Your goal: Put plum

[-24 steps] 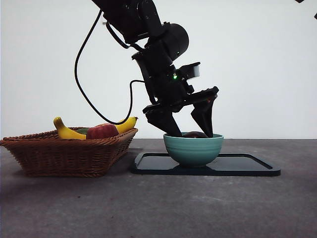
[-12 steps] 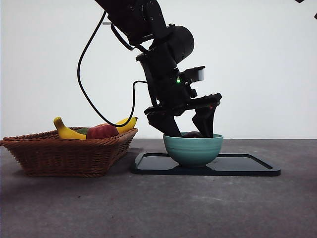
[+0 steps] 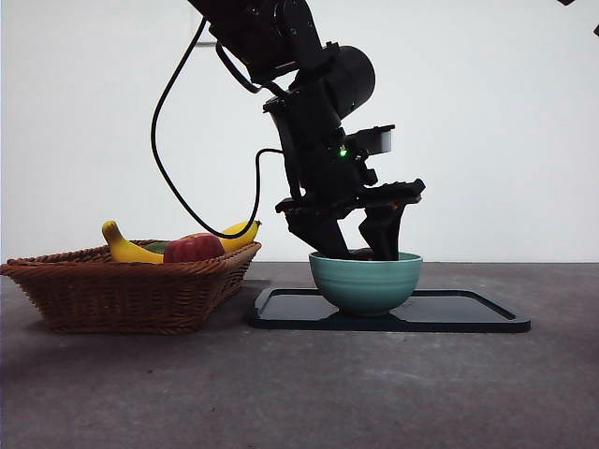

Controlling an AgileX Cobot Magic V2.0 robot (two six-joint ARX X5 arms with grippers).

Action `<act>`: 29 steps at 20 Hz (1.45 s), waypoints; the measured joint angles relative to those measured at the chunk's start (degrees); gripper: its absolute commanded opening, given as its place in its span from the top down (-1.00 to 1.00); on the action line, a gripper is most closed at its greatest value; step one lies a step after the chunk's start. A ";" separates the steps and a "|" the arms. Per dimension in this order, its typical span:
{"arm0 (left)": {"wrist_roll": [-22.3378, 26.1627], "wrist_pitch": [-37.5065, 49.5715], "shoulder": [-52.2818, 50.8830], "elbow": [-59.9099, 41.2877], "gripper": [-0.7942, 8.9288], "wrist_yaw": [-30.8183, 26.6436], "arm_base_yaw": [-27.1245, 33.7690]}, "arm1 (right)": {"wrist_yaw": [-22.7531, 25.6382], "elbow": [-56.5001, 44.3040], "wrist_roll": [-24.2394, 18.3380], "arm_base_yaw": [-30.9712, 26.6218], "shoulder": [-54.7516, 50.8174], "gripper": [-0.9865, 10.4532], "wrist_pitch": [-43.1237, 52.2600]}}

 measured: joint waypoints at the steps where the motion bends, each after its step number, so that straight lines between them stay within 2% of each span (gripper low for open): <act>1: 0.00 0.02 0.00 0.00 0.29 0.00 0.00 | -0.02 0.00 0.00 0.00 0.00 0.44 -0.02; 5: 0.04 -0.35 -1.75 0.00 0.29 -0.17 0.52 | -0.02 0.00 0.00 0.00 0.00 0.44 -0.02; 10: 0.42 -1.03 -11.80 -0.02 0.29 -0.22 1.11 | -0.02 0.00 0.00 0.00 0.00 0.44 0.00; 18: -1.25 -15.69 -33.16 -0.02 0.29 -0.20 3.82 | -0.02 0.00 -0.04 0.00 0.00 0.44 0.00; 25: -3.67 -26.69 -45.90 -0.09 0.29 -0.96 10.69 | 0.00 0.00 -0.04 0.00 0.00 0.44 0.04; 29: -3.76 -23.69 -50.93 -9.31 0.33 -1.31 13.55 | -0.02 0.00 -0.07 0.00 0.00 0.44 0.11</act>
